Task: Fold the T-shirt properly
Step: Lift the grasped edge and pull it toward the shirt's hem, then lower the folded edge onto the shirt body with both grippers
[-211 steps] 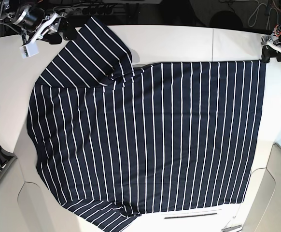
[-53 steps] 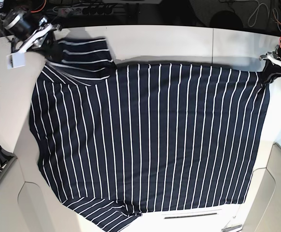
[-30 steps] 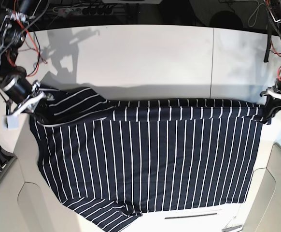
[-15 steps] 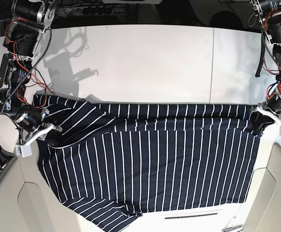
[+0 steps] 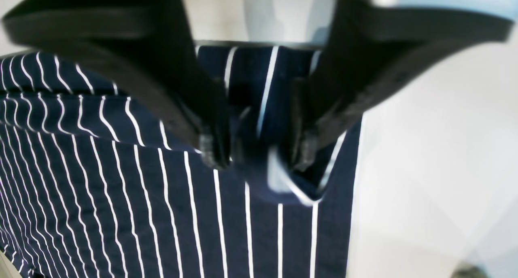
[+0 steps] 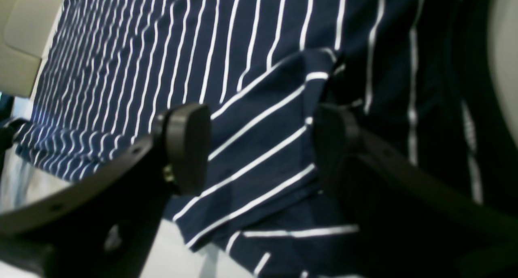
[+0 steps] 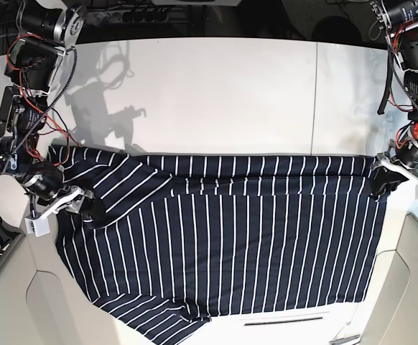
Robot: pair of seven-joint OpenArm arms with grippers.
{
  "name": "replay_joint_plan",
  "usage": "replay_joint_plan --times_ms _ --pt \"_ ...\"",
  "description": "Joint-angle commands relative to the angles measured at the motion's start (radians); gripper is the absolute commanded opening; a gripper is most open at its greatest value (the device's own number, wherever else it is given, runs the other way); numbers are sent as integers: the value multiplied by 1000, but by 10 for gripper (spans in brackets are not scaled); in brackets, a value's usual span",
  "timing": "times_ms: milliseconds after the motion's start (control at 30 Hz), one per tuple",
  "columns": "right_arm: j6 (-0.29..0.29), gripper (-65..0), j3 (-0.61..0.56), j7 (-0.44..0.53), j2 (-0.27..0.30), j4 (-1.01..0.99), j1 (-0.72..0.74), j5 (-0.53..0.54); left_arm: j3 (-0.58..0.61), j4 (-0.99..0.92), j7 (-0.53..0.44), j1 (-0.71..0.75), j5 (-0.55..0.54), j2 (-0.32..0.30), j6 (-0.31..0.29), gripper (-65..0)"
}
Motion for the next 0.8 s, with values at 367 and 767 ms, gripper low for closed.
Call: replay_joint_plan --times_ms 367,767 --pt "12 -253 204 -90 29 23 5 190 -192 16 230 -3 -243 -23 -9 -370" --pt "11 -254 262 -40 138 23 -179 248 -205 16 183 93 -278 -21 -9 -261"
